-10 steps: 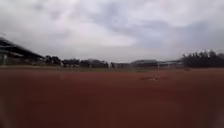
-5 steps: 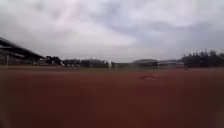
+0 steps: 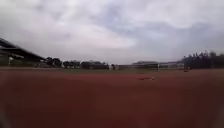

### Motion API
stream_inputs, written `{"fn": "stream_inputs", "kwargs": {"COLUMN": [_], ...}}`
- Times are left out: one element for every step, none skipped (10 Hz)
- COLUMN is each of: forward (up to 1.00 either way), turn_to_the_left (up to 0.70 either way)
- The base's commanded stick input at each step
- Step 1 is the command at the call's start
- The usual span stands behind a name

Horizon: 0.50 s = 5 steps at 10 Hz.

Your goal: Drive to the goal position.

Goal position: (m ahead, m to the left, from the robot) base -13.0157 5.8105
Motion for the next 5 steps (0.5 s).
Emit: {"fn": "stream_inputs", "kwargs": {"forward": [0.00,0.00,0.00,0.00,0.00], "turn_to_the_left": [0.00,-0.15,-0.65,-0.70,-0.70]}}
